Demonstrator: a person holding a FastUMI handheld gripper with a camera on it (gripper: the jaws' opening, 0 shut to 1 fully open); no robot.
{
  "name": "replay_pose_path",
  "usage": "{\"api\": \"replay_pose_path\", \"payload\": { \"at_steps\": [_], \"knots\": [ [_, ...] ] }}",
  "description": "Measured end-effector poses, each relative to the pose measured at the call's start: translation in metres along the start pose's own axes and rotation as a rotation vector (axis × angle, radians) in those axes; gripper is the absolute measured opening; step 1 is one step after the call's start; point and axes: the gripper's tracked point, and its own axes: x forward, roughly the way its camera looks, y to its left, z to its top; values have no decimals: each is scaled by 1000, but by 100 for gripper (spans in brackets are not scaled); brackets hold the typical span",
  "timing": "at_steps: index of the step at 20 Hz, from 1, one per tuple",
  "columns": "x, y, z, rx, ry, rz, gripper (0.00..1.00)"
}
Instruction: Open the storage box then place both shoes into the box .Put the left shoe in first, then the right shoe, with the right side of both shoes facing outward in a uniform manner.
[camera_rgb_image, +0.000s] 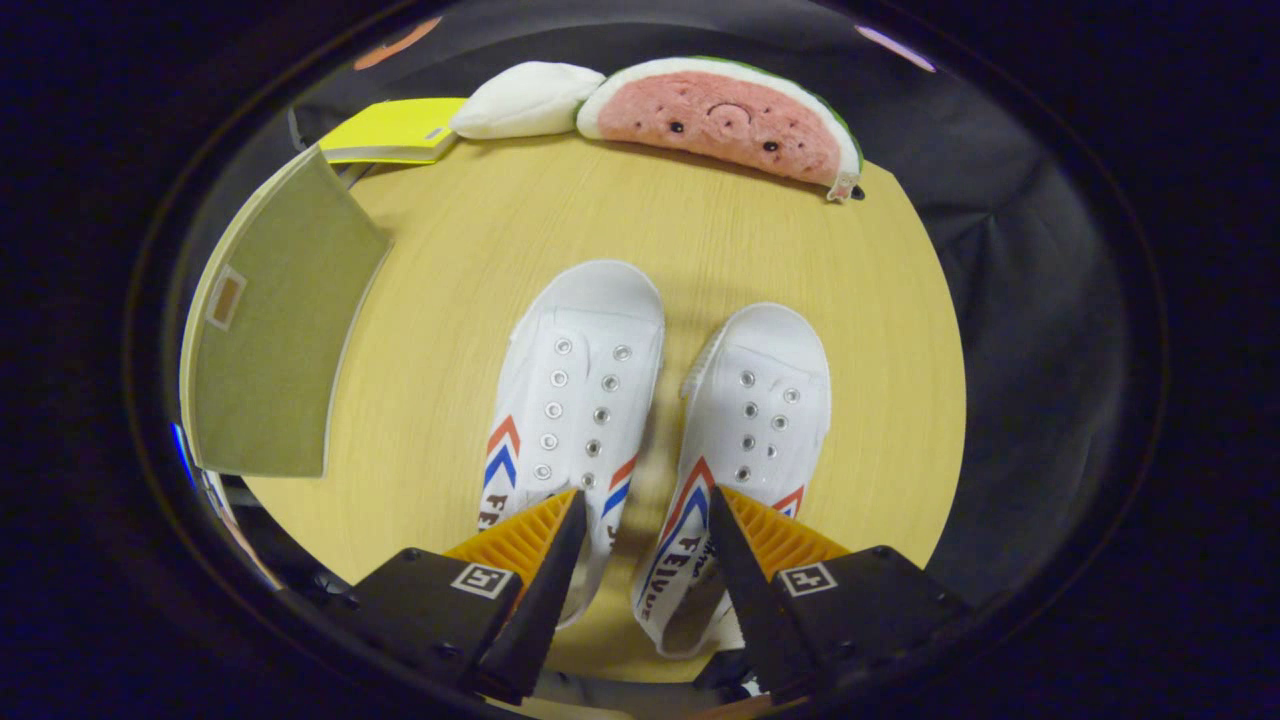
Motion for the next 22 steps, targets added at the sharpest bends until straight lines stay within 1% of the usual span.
{"api": "replay_pose_path", "payload": {
  "at_steps": [2,3,7,9,11,12,14,15,16,17,18,19,20,21,22],
  "knots": [
    [-10,-3,10,-44,-36,-62,81],
    [-13,1,11,-50,-43,-65,81],
    [0,13,12,-32,-16,-5,81],
    [11,22,15,-6,-23,53,79],
    [21,30,13,20,-8,120,71],
    [26,32,10,39,8,151,58],
    [29,36,13,76,-10,219,39],
    [29,36,12,92,-17,246,36],
    [28,37,12,106,-21,269,28],
    [28,36,12,128,-15,293,25],
    [27,36,11,162,-7,323,18],
    [26,37,11,202,-3,354,15],
    [22,37,12,228,-15,379,9],
    [23,38,9,237,-24,392,8],
    [20,36,6,227,-28,376,8]
  ]
}}
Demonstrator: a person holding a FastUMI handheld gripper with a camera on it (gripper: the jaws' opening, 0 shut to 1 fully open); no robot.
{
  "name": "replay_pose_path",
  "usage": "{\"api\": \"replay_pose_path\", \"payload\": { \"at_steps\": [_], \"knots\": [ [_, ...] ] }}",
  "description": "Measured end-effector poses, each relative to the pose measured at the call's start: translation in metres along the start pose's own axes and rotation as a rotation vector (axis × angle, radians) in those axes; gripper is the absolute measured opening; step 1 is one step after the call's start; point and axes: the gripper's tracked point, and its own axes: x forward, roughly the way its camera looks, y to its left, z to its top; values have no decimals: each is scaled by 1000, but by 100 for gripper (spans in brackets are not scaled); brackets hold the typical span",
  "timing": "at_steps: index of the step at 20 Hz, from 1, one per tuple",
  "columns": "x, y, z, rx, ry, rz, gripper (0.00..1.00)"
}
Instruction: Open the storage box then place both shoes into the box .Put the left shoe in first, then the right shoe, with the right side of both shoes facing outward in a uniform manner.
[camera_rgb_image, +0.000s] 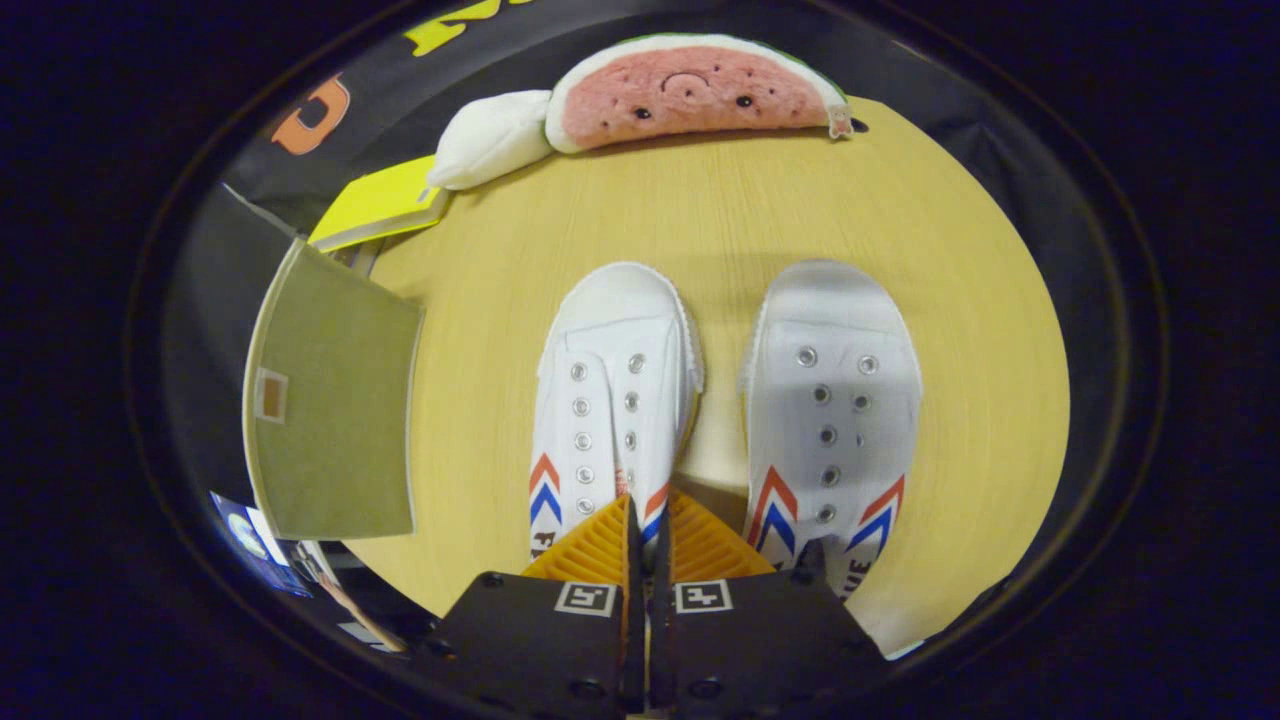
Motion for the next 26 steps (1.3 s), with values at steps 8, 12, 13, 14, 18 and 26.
{"api": "replay_pose_path", "payload": {
  "at_steps": [8,12,13,14,18,26],
  "knots": [
    [-65,49,7,-24,-139,-54,8],
    [-111,92,24,3,-299,-36,8],
    [-121,106,28,8,-339,-16,8],
    [-130,120,32,10,-375,2,8],
    [-158,177,38,-12,-481,38,8],
    [-141,304,20,-112,-481,65,8]
  ]
}}
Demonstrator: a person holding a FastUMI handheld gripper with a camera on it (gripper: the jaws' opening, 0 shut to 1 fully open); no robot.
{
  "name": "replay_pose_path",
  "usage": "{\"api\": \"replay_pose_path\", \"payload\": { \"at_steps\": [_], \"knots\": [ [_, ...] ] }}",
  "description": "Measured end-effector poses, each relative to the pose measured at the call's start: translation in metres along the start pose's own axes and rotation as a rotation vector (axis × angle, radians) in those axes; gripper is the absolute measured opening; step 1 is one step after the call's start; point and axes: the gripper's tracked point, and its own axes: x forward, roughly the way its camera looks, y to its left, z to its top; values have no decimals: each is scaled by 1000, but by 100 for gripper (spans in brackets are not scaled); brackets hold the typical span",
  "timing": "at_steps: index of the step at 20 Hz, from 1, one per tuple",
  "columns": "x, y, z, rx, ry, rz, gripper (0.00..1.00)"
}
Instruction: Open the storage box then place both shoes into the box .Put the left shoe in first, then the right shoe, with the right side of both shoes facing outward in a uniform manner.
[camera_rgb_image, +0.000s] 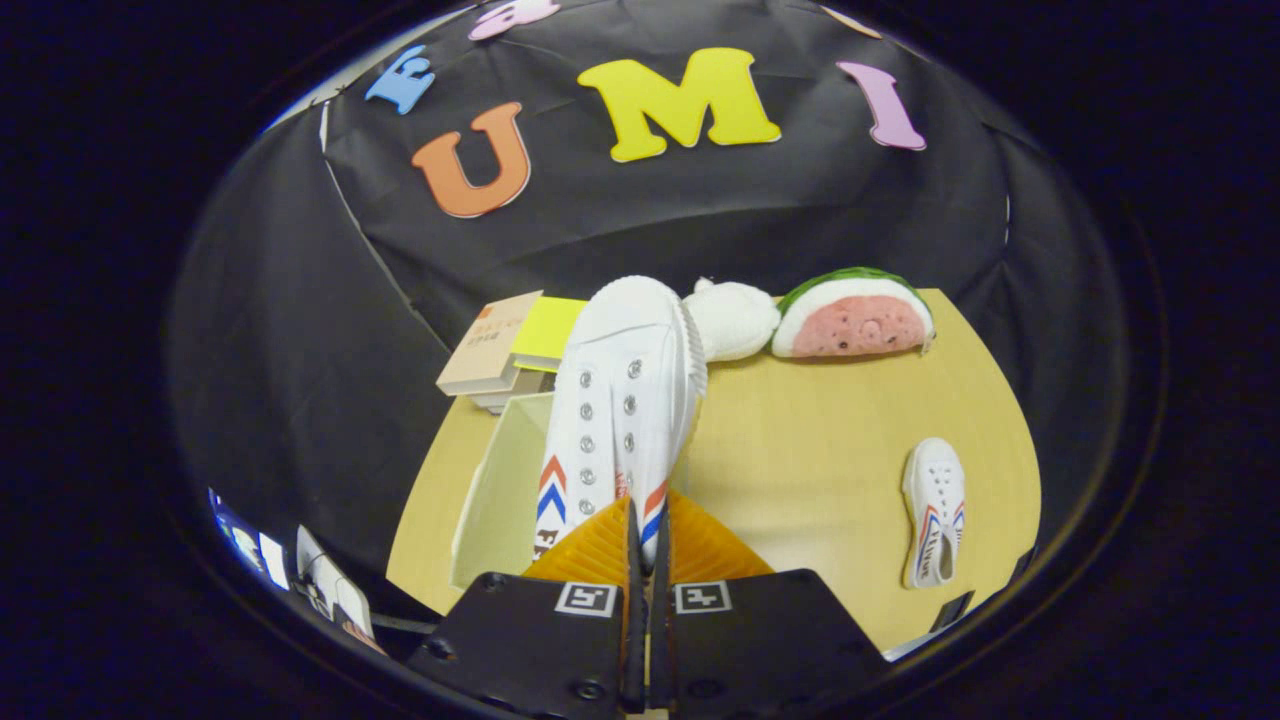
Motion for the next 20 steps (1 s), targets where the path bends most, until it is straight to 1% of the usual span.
{"api": "replay_pose_path", "payload": {
  "at_steps": [4,9,13,15,20],
  "knots": [
    [29,55,-21,-27,48,26,8],
    [76,82,-40,-28,122,6,8],
    [106,80,-59,-28,200,-51,8],
    [122,84,-67,-14,227,-32,8],
    [137,85,-71,10,246,-3,8]
  ]
}}
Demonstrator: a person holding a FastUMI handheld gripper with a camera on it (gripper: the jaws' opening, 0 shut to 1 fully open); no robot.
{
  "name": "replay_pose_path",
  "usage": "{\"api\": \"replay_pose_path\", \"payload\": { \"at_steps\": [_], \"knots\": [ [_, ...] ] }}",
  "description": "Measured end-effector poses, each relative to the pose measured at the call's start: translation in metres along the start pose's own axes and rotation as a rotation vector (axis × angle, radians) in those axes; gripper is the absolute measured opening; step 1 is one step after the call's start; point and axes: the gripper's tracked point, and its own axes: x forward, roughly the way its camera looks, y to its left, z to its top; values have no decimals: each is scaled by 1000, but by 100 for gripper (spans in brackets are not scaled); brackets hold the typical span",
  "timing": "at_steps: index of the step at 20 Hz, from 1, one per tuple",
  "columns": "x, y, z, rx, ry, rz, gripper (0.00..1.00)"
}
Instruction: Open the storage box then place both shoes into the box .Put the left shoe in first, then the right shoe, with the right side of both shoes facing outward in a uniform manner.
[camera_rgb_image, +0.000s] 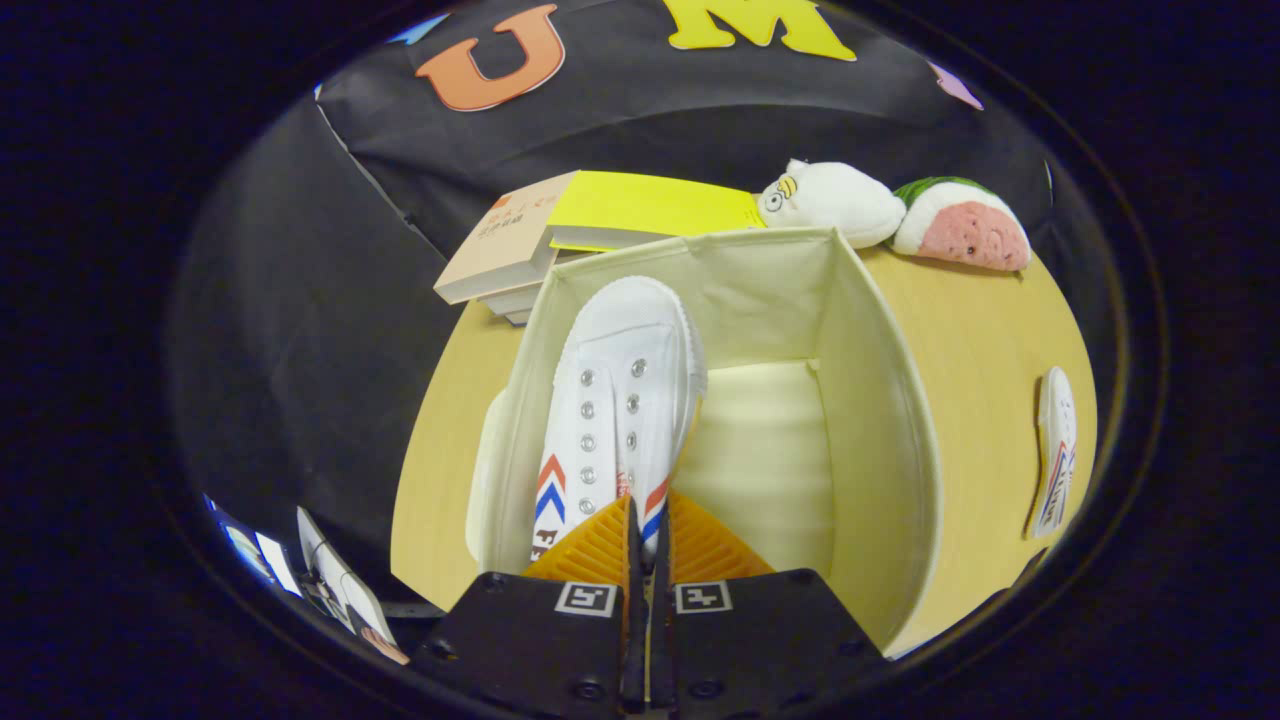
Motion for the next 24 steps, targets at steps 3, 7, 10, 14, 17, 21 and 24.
{"api": "replay_pose_path", "payload": {
  "at_steps": [3,7,10,14,17,21,24],
  "knots": [
    [4,5,1,-3,10,25,9],
    [-22,17,27,-17,-126,96,74],
    [-37,6,28,-72,-132,50,98],
    [-63,-19,32,-133,-165,-36,99],
    [-84,-49,35,-165,-191,-100,99],
    [-109,-100,36,-164,-210,-167,99],
    [-119,-146,31,-115,-202,-195,99]
  ]
}}
